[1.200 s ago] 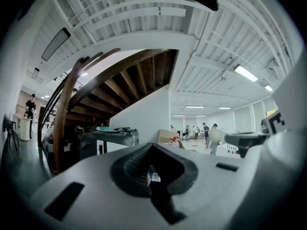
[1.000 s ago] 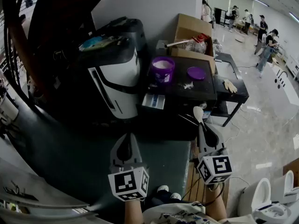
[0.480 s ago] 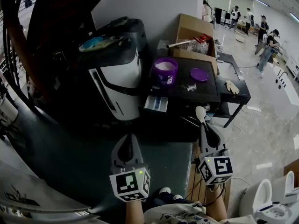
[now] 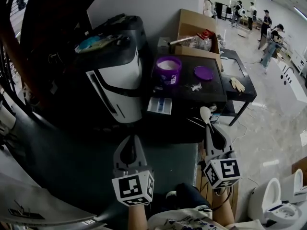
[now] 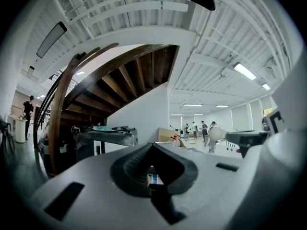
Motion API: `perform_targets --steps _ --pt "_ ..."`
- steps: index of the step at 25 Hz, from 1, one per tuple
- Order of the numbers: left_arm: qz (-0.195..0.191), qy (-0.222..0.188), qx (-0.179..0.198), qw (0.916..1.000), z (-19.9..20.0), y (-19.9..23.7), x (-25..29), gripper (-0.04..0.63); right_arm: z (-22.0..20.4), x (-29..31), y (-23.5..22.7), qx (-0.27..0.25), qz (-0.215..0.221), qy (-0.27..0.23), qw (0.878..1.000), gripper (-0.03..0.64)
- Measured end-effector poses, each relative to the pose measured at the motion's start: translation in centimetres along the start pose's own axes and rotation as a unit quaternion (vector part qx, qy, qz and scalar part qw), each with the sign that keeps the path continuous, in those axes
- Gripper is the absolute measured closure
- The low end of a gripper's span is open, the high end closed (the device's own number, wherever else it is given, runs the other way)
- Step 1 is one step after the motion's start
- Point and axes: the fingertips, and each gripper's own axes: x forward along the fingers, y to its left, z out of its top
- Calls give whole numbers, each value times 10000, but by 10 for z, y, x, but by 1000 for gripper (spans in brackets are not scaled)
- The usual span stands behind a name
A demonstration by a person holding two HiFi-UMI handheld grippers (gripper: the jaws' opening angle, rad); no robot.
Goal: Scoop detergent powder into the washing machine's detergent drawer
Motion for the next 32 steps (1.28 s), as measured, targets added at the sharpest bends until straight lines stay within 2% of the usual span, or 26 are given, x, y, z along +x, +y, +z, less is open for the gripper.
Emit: perform_targets --steps 11,32 --pt "63 110 -46 9999 -9 7 59 593 -13 60 -15 2 111 148 9998 595" --pt "717 86 33 9974 13 23 285 594 -15 303 -100 109 662 241 9975 595"
